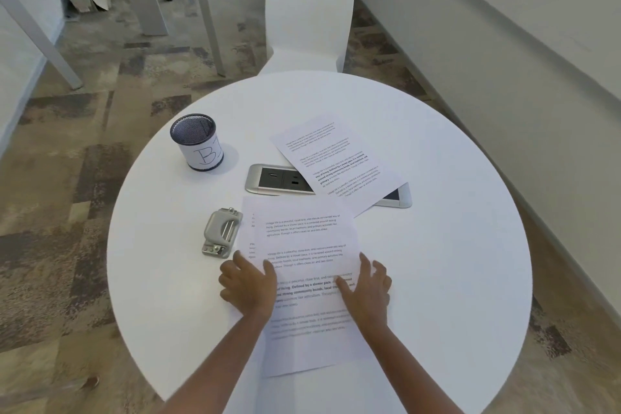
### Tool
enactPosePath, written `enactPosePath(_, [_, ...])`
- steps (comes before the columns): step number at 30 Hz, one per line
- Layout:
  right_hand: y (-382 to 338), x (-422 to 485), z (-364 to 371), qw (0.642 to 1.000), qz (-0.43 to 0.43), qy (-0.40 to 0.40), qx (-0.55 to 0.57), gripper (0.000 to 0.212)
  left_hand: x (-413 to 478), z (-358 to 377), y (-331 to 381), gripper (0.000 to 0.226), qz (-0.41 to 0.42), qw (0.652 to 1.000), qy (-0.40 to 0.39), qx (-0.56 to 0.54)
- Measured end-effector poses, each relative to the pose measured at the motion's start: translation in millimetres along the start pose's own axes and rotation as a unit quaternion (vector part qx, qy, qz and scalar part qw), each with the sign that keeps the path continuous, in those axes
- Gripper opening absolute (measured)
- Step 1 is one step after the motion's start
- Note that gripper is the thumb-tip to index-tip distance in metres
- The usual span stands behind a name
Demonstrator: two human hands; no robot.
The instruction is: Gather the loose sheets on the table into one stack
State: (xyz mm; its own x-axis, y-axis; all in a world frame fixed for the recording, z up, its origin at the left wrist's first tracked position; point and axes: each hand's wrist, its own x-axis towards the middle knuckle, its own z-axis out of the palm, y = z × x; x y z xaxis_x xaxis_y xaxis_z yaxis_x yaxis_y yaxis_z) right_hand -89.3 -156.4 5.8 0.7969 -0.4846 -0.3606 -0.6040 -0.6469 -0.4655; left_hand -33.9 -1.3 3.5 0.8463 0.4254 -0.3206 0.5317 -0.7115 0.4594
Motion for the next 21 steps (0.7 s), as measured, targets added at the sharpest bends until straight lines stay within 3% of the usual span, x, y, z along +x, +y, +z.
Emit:
enactPosePath(6, [1.7,1.5,-2.9,0.999,0.001,-0.007,0.051,0.063,-3.2,1.4,14.9,0.053,-0.001,0.999,-0.051,-0.013])
enactPosePath(11, [3.8,5.4,-9.2,0.990,0.027,-0.012,0.135,0.069,8.6,1.1,24.6,0.052,-0.084,0.979,-0.100,-0.155])
enactPosePath(15, [6.1,12.0,-13.1,0.977,0.042,-0.030,0.206,0.068,14.7,-1.0,28.4,0.028,-0.081,0.951,-0.181,-0.238])
enactPosePath(17, [9.5,14.2,-14.5,0.966,0.053,-0.041,0.248,0.060,13.9,-4.5,31.1,0.035,-0.085,0.945,-0.209,-0.238])
enactPosePath(21, [14.2,18.4,-15.9,0.936,0.086,-0.073,0.333,0.055,13.8,-0.3,31.3,0.025,-0.074,0.953,-0.220,-0.193])
